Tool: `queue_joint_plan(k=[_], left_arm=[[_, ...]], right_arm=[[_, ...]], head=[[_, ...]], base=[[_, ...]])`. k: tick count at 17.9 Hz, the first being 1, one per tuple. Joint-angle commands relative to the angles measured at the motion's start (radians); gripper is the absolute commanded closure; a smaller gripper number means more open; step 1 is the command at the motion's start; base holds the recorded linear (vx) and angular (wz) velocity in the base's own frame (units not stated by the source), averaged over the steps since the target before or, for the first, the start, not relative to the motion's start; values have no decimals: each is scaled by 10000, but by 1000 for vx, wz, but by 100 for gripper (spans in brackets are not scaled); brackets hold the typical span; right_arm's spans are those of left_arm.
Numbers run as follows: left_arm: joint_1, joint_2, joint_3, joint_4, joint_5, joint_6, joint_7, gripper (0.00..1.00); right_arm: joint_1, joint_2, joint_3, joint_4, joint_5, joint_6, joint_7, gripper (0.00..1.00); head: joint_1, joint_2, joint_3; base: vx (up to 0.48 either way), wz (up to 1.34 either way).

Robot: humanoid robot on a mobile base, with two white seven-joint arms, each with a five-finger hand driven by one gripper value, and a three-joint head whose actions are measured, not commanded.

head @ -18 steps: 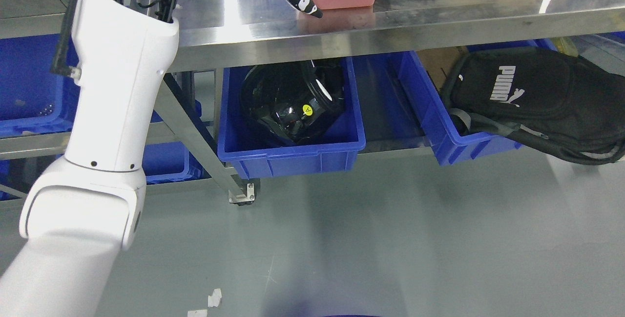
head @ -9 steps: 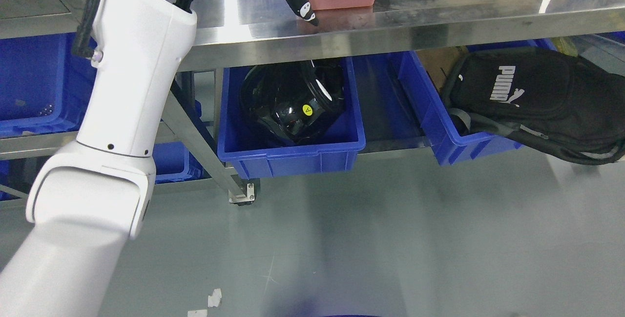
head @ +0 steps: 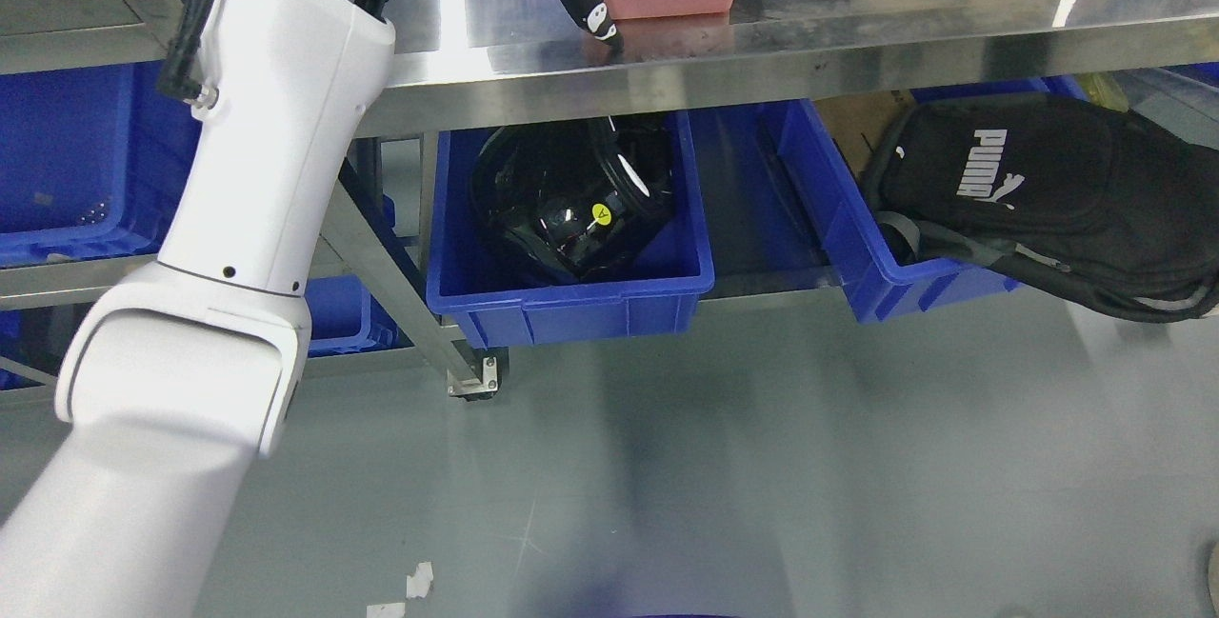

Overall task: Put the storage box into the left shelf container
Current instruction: 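Close the left hand fingers around the pink box edge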

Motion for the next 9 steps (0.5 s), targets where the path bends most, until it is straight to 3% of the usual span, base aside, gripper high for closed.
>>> queue_joint_plan(k=[1,7,9], left_arm=[[-41,57,-22,693,-38,-22,161,28],[-10,57,177,693,69,-175,69,52],[-10,57,468,693,130,-419,54,66]], right_arm=[[-47,-175,0,-174,-215,9,14,0],[-47,-175,0,-174,-215,9,-1,0],[-47,-175,0,-174,-215,-6,14,0]], head=[[0,0,0],[0,0,0],[0,0,0]], base=[[0,0],[0,0],[0,0]])
